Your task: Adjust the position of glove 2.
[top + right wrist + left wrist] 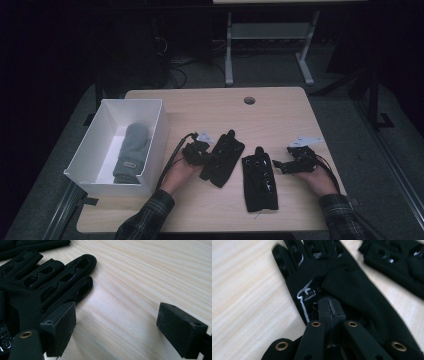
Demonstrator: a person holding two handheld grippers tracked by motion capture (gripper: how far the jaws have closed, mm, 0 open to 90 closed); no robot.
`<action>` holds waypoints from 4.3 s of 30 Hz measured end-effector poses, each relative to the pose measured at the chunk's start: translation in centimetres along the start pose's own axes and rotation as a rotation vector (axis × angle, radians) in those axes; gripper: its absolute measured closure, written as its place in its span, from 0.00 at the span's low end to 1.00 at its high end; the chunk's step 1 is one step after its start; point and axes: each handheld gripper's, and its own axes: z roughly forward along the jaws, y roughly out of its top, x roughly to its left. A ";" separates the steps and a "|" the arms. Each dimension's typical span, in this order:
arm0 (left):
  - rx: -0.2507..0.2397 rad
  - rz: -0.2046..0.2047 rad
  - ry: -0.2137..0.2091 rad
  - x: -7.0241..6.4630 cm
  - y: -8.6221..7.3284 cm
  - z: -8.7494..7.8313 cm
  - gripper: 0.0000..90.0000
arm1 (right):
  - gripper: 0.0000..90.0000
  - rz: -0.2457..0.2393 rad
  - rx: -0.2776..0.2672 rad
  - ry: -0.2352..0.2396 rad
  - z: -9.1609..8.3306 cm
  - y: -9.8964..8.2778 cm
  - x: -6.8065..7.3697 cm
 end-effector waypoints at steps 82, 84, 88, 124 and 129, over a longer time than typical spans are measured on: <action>-0.168 -0.255 -0.198 -1.2 -3.0 -5.4 0.98 | 1.00 -0.178 0.109 0.362 -1.5 0.3 6.8; -0.170 -0.254 -0.211 -1.4 -2.8 -5.5 0.98 | 1.00 -0.178 0.110 0.364 -1.3 0.5 7.0; -0.198 -0.254 -0.246 -1.6 -2.3 -5.7 0.98 | 1.00 -0.180 0.107 0.377 -1.1 0.8 7.4; -0.111 -0.180 -0.316 -4.6 -1.0 -3.0 0.98 | 1.00 -0.267 0.104 0.466 2.8 3.7 13.6; -0.122 -0.168 -0.329 -4.8 -1.0 -2.5 0.88 | 1.00 -0.268 0.103 0.462 2.7 3.7 13.7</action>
